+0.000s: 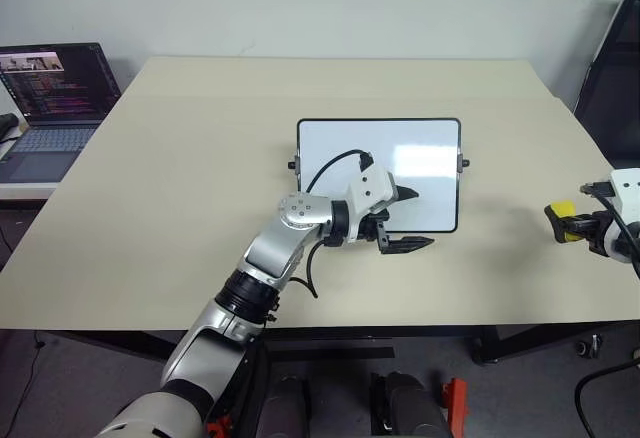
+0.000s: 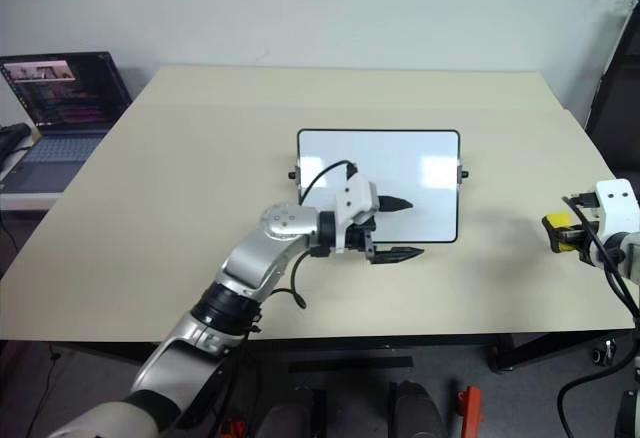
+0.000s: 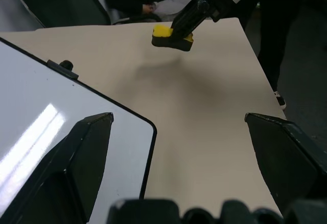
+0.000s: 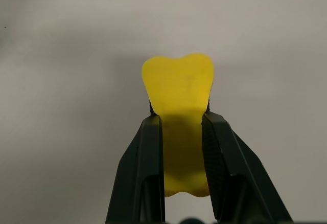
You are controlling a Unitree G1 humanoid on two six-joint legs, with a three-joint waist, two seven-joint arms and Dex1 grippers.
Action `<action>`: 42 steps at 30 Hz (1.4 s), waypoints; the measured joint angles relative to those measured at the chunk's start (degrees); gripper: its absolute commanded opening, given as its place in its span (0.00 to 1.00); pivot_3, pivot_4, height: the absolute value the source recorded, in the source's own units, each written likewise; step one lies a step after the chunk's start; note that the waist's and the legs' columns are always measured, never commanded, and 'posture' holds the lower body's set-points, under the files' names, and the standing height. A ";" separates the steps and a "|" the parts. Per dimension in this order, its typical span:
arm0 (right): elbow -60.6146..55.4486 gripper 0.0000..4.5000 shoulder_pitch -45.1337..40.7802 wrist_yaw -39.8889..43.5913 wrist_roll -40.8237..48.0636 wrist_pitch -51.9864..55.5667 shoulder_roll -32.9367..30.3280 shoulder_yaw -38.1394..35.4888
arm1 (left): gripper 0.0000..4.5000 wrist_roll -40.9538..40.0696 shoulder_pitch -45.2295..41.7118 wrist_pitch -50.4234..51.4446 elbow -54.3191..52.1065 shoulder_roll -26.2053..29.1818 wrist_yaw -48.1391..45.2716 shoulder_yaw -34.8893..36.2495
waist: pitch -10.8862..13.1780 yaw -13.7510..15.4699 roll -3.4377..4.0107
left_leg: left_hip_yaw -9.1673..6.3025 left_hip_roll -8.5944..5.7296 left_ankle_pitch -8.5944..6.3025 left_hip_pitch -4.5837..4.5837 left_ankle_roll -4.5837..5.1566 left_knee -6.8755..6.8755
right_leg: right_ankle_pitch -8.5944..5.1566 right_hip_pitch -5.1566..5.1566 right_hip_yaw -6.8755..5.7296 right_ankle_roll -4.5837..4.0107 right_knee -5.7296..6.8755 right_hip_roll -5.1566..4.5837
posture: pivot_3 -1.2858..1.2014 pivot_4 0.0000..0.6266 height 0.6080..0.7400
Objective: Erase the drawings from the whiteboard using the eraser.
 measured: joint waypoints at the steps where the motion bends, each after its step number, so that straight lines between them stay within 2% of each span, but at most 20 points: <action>1: 0.22 0.15 0.00 0.27 -0.09 -0.17 -0.14 0.93 | 1.00 0.06 0.25 0.00 -0.15 0.32 -0.03 0.00 | 0.00 0.00 0.00 | 0.00 0.00 0.00 0.00 0.00 0.00 | 0.00 0.00 0.00 0.00 0.00 0.00 | 0.52 0.24 1.00; 6: 4.63 0.15 -1.02 1.07 -1.16 -2.10 -0.54 5.14 | 1.00 0.28 1.74 0.09 -0.92 1.43 0.04 0.09 | 0.00 0.11 0.00 | 0.00 -0.01 0.00 0.00 0.00 0.02 | 0.01 0.01 0.00 0.01 -0.01 -0.01 | 0.52 0.24 1.00; 17: 11.41 0.99 -6.72 1.70 -2.31 -4.83 -0.63 7.30 | 1.00 0.25 2.50 0.49 -2.68 2.45 0.44 0.73 | 0.00 0.10 0.02 | 0.00 -0.01 0.00 -0.01 0.00 0.03 | 0.02 0.01 0.00 0.02 -0.01 -0.01 | 0.52 0.24 1.00; 20: 10.18 0.99 -7.09 2.20 -1.82 -4.77 -1.50 6.59 | 1.00 -0.15 3.28 0.63 -3.25 3.37 0.43 1.93 | 0.02 0.06 0.07 | 0.00 -0.01 0.00 0.00 0.00 0.03 | 0.02 0.01 0.00 0.02 0.00 -0.01 | 0.52 0.24 1.00; 23: 5.70 0.99 -8.31 1.84 0.27 -7.98 -0.35 2.98 | 1.00 -2.71 3.68 0.81 -4.03 4.24 1.83 6.60 | 0.07 -0.22 0.13 | 0.00 0.01 0.00 0.02 0.00 0.03 | 0.01 0.00 0.01 0.02 0.02 0.00 | 0.52 0.24 1.00; 25: 2.69 0.99 -9.68 0.10 0.92 -11.77 2.76 1.46 | 1.00 -4.89 3.35 0.88 -5.23 4.21 4.56 11.61 | 0.07 -0.37 0.13 | -0.04 0.06 0.00 0.04 0.00 0.04 | 0.02 0.02 -0.02 0.03 0.04 0.04 | 0.52 0.24 1.00; 28: 1.74 0.99 -8.57 -4.97 -0.59 -25.05 11.89 1.77 | 1.00 -7.42 1.25 2.01 -4.16 4.54 14.65 22.71 | 0.05 -0.32 0.08 | -0.07 0.06 0.00 0.21 0.00 0.03 | 0.01 0.18 -0.06 0.03 0.04 0.05 | 0.52 0.24 1.00; 30: 3.61 0.99 -6.99 -7.26 -1.20 -31.71 17.45 2.87 | 1.00 -7.69 -0.05 2.76 -1.67 5.70 21.92 29.80 | 0.06 -0.31 0.11 | -0.03 0.02 0.00 0.21 0.00 0.02 | 0.02 0.18 -0.01 0.05 0.05 0.02 | 0.52 0.24 1.00; 33: 8.93 0.99 -6.80 -9.44 -1.21 -38.38 21.41 2.68 | 1.00 -6.41 -0.04 0.36 2.27 5.68 32.02 36.78 | 0.08 0.11 0.13 | 0.00 -0.04 0.00 0.15 -0.01 0.02 | 0.22 0.17 0.01 -0.13 -0.04 -0.08 | 0.52 0.24 1.00; 39: 17.66 0.99 -7.39 -11.85 -0.43 -50.39 24.65 0.66 | 1.00 4.33 4.91 -9.68 12.40 7.26 42.87 35.46 | 0.08 1.38 0.12 | -0.05 -0.07 0.01 0.09 -0.02 0.03 | 0.26 0.16 -0.07 -0.15 -0.03 -0.10 | 0.52 0.24 1.00; 42: 21.37 0.99 -7.52 -10.57 0.27 -54.61 26.18 0.46 | 1.00 8.55 6.61 -17.41 18.19 5.02 47.44 33.15 | 0.07 1.53 0.11 | -0.02 -0.06 0.01 0.16 -0.02 0.03 | 0.27 0.20 -0.05 -0.16 -0.02 -0.09 | 0.52 0.24 1.00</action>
